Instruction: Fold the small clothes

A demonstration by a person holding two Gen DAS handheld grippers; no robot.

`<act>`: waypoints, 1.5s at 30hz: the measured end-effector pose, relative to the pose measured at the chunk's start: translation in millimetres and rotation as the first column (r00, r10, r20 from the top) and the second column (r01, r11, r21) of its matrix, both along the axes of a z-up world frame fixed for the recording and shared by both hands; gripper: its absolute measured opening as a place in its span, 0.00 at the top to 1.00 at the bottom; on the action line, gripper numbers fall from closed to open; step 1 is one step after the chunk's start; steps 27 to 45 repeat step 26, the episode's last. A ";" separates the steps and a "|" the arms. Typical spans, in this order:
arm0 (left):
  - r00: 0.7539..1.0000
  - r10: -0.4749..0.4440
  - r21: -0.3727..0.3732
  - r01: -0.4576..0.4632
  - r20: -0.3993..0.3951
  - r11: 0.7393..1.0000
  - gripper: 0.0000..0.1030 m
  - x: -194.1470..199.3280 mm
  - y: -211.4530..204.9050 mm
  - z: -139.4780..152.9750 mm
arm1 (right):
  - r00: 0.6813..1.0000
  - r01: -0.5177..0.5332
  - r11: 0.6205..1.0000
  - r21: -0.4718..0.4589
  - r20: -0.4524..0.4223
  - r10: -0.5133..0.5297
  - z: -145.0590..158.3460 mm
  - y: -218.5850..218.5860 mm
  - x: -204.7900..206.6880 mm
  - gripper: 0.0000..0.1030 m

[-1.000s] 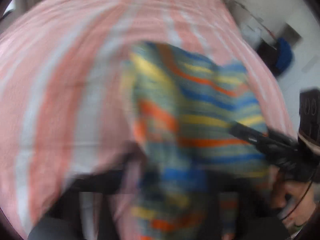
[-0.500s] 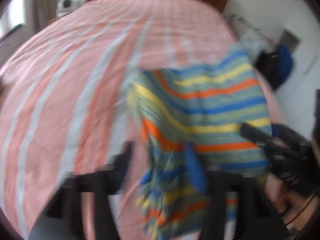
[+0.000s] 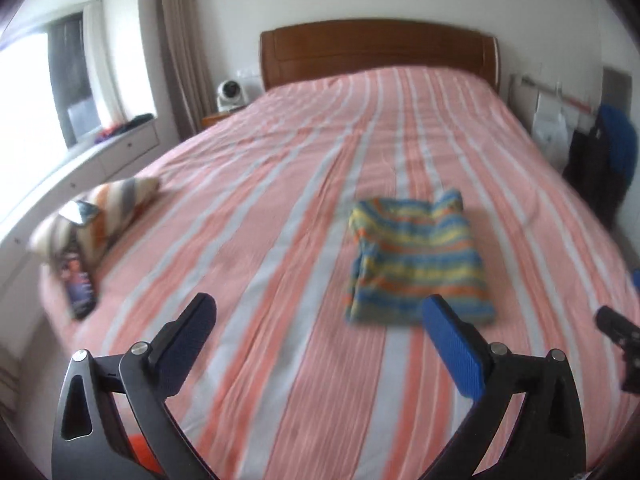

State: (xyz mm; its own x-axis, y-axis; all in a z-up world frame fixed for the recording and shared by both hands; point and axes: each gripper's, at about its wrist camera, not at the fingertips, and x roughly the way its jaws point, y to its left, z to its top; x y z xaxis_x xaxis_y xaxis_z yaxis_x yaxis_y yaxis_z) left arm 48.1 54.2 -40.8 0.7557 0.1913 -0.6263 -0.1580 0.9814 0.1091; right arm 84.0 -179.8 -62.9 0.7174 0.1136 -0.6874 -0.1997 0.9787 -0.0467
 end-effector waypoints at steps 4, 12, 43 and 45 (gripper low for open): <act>0.997 -0.037 0.047 0.041 -0.074 0.998 0.00 -33.4 -15.5 3.8 | 1.000 -0.011 1.000 -0.010 -0.016 0.011 15.2 6.7 -49.8 0.00; 0.992 -0.073 -0.032 0.071 -0.102 0.997 0.00 -56.6 -20.0 10.1 | 0.999 -0.032 0.998 -0.049 -0.042 0.030 18.3 22.0 -95.0 0.00; 0.992 -0.093 -0.039 0.090 -0.085 0.995 0.00 -65.6 -28.7 5.2 | 1.000 -0.003 0.999 -0.038 -0.028 0.002 24.2 19.5 -100.4 0.00; 0.992 -0.093 -0.039 0.090 -0.085 0.995 0.00 -65.6 -28.7 5.2 | 1.000 -0.003 0.999 -0.038 -0.028 0.002 24.2 19.5 -100.4 0.00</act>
